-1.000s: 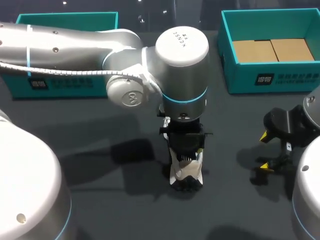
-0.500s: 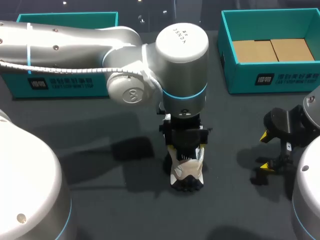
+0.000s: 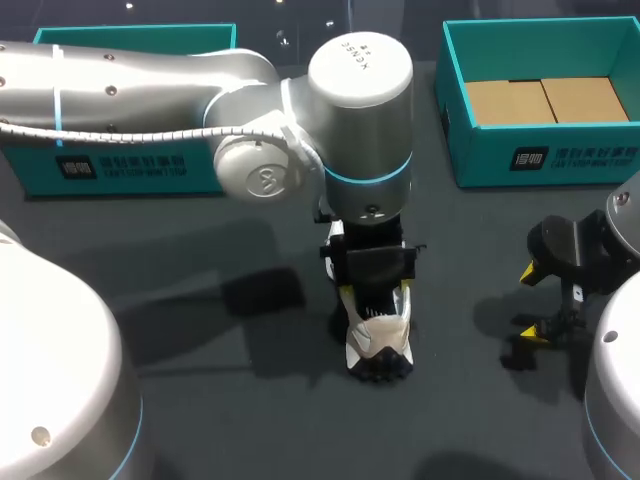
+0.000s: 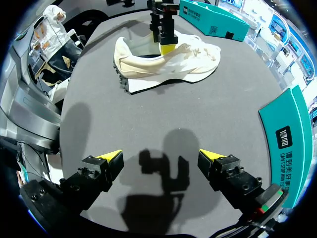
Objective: Take the shoe out of the shoebox, open the shoe tongue, remove and reinsert the insole, then place the shoe into the shoebox
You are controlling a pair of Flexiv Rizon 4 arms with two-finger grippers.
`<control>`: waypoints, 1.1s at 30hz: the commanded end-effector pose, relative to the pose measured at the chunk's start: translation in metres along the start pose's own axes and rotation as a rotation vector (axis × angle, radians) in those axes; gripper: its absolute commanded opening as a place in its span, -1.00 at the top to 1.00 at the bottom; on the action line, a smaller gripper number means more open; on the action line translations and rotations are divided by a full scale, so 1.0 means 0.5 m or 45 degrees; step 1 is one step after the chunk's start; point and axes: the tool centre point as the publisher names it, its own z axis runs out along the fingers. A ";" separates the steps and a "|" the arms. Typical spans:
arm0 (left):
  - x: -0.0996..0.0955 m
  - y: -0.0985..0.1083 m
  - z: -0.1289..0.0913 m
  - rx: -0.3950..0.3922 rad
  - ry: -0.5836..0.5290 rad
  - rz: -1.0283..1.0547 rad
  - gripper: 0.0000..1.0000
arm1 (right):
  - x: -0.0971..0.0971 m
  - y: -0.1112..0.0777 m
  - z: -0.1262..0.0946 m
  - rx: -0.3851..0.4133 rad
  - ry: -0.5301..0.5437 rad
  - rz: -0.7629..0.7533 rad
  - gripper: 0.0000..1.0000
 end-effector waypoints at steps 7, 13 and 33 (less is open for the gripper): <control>0.008 0.005 0.004 0.019 0.010 -0.055 -0.40 | 0.005 -0.001 -0.003 0.000 -0.004 0.000 -1.00; 0.013 0.008 0.000 0.042 0.017 -0.103 -0.61 | 0.005 -0.001 -0.003 0.000 -0.004 0.000 -1.00; 0.012 0.046 -0.015 0.103 0.035 -0.117 -0.51 | 0.005 -0.001 -0.003 0.000 -0.004 0.000 -1.00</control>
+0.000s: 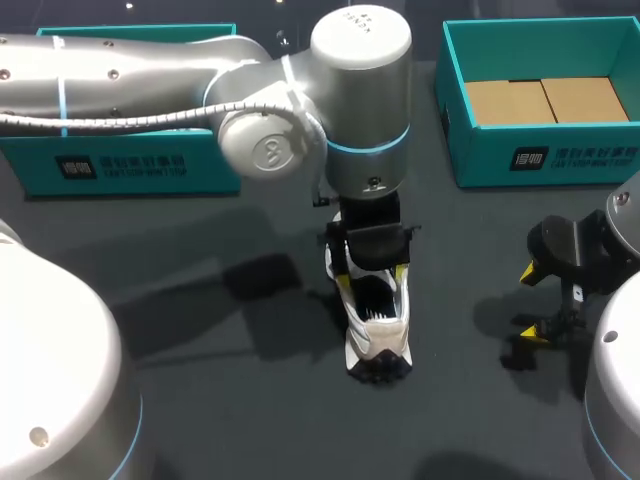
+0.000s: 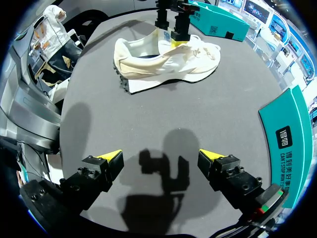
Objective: Take the shoe out of the shoebox, open the shoe tongue, remove and reinsert the insole, then place the shoe into the shoebox
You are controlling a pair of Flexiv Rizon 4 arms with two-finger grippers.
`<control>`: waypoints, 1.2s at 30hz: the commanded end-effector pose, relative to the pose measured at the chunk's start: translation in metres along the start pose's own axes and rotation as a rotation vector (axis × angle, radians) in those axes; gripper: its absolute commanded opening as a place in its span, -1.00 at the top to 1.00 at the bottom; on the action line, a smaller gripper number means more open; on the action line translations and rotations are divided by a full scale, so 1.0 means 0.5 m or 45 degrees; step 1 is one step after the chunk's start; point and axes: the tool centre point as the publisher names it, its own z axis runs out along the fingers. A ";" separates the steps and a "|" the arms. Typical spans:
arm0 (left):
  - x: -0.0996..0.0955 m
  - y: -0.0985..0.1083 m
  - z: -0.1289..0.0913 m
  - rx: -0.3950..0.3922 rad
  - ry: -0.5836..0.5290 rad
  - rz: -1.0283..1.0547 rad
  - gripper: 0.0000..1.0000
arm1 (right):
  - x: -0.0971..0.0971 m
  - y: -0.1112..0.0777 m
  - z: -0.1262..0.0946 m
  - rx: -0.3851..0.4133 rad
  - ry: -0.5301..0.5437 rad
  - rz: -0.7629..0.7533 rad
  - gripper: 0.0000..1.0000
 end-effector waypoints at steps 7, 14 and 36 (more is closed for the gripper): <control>0.011 0.021 -0.023 0.017 -0.012 -0.005 -0.54 | 0.005 -0.001 -0.003 0.000 -0.004 0.000 -1.00; 0.023 0.053 -0.054 -0.006 -0.029 -0.032 -0.48 | 0.005 -0.001 -0.003 0.000 -0.004 0.000 -1.00; -0.022 0.008 -0.069 0.036 -0.093 0.042 0.31 | 0.005 -0.001 -0.003 0.000 -0.004 0.000 -1.00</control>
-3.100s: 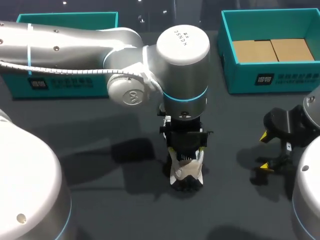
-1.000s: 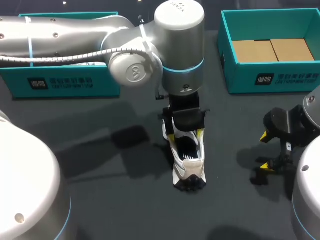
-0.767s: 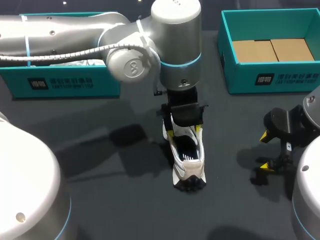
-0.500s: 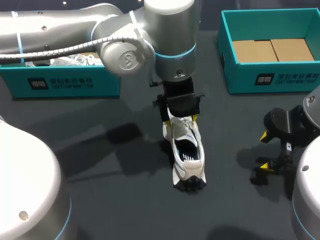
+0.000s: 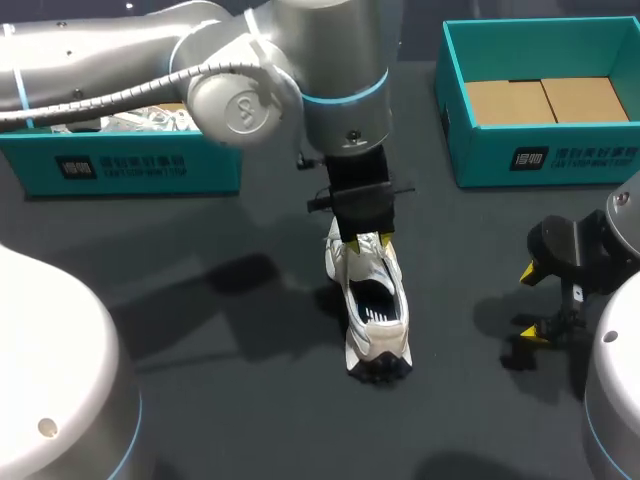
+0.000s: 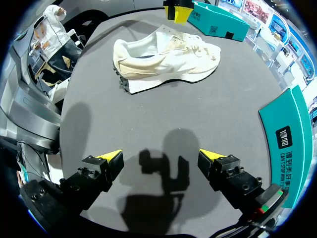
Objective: Take the shoe out of the shoebox, open the shoe tongue, remove and reinsert the insole, then place the shoe into the shoebox
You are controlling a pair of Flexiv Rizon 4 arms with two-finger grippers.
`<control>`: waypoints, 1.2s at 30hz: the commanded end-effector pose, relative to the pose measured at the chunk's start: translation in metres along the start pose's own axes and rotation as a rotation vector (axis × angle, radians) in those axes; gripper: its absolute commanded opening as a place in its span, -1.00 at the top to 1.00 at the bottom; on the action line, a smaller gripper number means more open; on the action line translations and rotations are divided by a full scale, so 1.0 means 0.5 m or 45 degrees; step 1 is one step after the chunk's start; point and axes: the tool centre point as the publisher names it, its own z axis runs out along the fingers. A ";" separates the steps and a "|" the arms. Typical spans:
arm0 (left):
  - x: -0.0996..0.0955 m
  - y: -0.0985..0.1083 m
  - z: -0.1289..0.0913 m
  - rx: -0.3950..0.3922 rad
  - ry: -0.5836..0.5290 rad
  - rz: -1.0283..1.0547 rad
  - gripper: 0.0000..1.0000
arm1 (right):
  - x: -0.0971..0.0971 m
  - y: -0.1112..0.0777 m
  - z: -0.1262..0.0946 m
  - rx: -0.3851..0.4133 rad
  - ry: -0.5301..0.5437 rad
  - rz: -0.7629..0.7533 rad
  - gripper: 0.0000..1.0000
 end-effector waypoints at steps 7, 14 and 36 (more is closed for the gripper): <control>-0.016 -0.036 0.085 0.040 -0.006 0.012 0.39 | 0.004 -0.001 -0.003 0.000 -0.004 0.000 -1.00; 0.016 -0.072 0.119 0.075 -0.019 -0.018 0.35 | 0.004 -0.001 -0.003 0.000 -0.004 0.000 -1.00; 0.027 -0.126 -0.064 0.109 -0.149 -0.366 -1.00 | 0.004 -0.001 -0.003 0.000 -0.004 0.000 -1.00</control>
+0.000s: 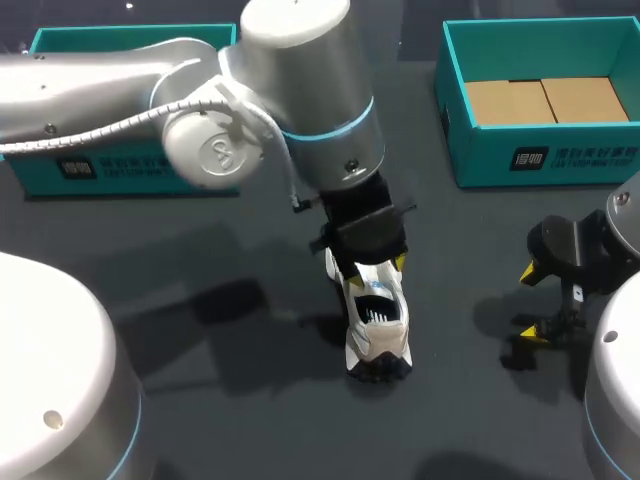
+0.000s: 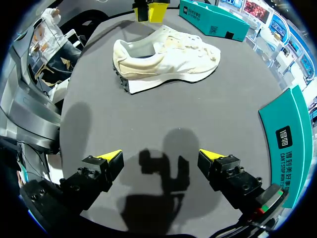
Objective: Take the shoe out of the shoebox, open the shoe tongue, remove and reinsert the insole, then place the shoe into the shoebox
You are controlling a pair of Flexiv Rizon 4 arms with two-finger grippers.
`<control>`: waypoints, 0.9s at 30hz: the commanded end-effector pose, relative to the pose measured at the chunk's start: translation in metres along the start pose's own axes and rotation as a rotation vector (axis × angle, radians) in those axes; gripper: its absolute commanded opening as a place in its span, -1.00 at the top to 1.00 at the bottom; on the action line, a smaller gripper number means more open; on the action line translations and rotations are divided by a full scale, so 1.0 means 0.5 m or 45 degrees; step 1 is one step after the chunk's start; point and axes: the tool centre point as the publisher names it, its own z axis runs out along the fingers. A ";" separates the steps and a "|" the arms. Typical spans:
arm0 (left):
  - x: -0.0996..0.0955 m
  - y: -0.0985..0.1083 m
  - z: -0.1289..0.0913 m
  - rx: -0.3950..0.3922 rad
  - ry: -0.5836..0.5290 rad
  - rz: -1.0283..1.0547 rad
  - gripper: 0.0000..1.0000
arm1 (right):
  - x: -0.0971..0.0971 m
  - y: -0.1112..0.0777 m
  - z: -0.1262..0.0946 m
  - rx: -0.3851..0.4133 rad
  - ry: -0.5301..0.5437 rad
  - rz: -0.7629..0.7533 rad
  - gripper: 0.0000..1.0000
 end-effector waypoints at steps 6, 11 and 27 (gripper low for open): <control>0.020 0.001 -0.039 0.039 -0.021 -0.026 -1.00 | 0.004 -0.001 -0.003 0.000 -0.004 0.000 -1.00; 0.030 -0.025 -0.040 -0.001 -0.029 -0.177 -1.00 | 0.004 -0.001 -0.003 0.000 -0.004 0.000 -1.00; 0.040 -0.059 -0.048 -0.278 0.032 -0.915 -1.00 | 0.004 -0.001 -0.003 0.000 -0.004 0.000 -1.00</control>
